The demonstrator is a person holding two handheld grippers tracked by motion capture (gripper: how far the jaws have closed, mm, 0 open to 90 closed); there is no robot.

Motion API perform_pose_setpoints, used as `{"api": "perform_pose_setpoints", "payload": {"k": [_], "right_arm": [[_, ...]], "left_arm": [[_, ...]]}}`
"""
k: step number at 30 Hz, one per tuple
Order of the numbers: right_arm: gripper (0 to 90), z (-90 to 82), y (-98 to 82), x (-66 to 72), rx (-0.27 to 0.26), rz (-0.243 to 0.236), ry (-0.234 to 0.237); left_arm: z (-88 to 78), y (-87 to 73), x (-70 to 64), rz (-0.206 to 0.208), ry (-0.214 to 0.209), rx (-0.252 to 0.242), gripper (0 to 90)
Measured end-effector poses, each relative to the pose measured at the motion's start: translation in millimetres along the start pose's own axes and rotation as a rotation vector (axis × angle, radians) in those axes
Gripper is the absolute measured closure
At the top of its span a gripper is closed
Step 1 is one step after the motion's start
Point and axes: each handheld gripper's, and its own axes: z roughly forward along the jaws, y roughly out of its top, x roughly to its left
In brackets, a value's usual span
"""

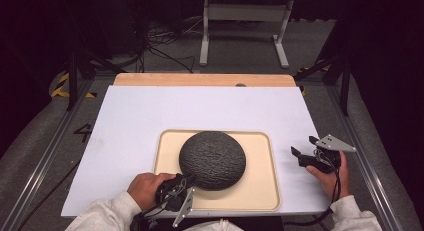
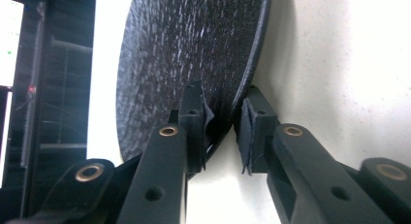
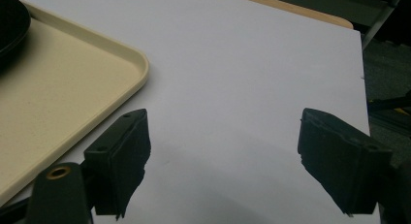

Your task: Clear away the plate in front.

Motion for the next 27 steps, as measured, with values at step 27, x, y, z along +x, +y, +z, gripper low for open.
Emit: {"api": "perform_pose_setpoints", "payload": {"k": [27], "right_arm": [[19.7, -1.1, -1.1, 0.5, 0.006, 0.002, 0.007]], "left_arm": [[-19.2, -27.9, 27.0, -0.29, -0.14, -0.115, 56.5]]}}
